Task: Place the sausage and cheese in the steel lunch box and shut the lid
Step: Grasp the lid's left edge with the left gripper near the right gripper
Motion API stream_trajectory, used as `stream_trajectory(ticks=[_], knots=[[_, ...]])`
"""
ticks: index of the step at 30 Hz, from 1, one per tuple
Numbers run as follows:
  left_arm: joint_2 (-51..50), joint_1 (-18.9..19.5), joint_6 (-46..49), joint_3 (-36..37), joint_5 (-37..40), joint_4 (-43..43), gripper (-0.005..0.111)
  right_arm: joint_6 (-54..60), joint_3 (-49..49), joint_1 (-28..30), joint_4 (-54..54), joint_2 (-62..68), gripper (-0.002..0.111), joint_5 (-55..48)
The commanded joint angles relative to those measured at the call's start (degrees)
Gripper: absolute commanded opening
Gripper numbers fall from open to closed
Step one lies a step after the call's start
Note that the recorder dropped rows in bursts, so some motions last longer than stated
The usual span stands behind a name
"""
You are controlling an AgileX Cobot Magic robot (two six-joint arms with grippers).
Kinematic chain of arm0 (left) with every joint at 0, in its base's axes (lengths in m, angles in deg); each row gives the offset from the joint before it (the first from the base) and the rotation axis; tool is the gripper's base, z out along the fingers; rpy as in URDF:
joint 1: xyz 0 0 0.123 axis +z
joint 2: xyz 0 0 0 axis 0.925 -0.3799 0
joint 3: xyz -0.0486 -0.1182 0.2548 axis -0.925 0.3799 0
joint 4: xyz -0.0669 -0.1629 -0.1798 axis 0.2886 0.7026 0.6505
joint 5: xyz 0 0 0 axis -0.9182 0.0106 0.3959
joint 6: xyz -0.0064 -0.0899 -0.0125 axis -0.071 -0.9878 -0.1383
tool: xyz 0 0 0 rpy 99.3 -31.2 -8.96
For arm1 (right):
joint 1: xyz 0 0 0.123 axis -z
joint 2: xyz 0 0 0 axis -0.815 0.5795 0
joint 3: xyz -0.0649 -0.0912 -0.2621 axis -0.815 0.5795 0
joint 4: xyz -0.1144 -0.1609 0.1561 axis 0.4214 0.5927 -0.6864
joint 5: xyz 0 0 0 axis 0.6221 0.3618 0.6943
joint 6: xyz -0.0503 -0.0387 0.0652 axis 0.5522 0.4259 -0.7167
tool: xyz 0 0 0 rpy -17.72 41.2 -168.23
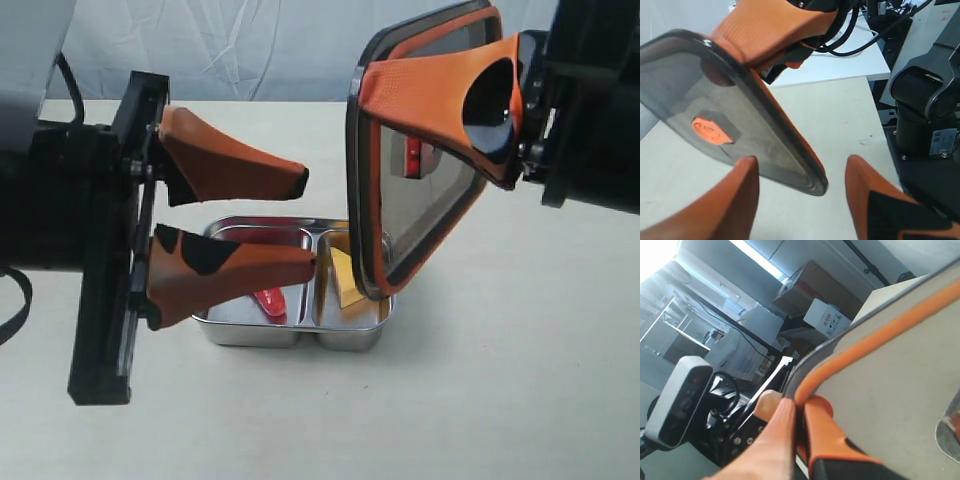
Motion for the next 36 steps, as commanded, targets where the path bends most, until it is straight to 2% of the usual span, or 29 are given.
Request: stream_trajectory(ticks=[1,5,10,14,19,25,28,30,32,36], knots=[[-1.5,-0.2,-0.6,0.1,0.1,1.3,0.051,1.6,-0.5,0.0,-0.7,0.2,-0.001,1.8],[-2.6,-0.2,-0.6,0.1,1.1,2.7,0.051,2.0,-0.5,0.0,-0.7,0.2,-0.001,2.0],[-5.0,-0.2,-0.2,0.1,-2.0,9.8,0.051,3.1,-0.5,0.0,-0.7,0.3,-0.001,3.6],[-7.5,-0.2,-0.5,0.1,-4.1,10.7,0.051,3.1,-0.5,0.0,-0.7,0.3,-0.001,4.6],[-9.5,-4.9,1.1,0.1,-4.4,15.1,0.051,4.5,-0.5,0.0,-0.7,0.3,-0.001,4.7],[-9.8,-10.0,5.0,0.1,0.9,21.4,0.051,5.6,-0.5,0.0,-0.7,0.3,-0.001,4.9],[-9.8,-12.1,3.9,0.0,12.6,23.7,0.051,6.1,-0.5,0.0,-0.7,0.3,-0.001,4.9],[-9.9,-12.8,4.4,0.0,17.5,24.5,0.051,6.1,-0.5,0.0,-0.7,0.3,-0.001,4.6],[-9.9,-12.8,4.5,0.0,17.0,24.8,0.051,6.1,-0.5,0.0,-0.7,0.3,-0.001,4.7],[-9.8,-12.8,4.4,0.0,11.1,26.4,0.051,6.5,-0.5,0.0,-0.7,0.3,-0.001,5.7]])
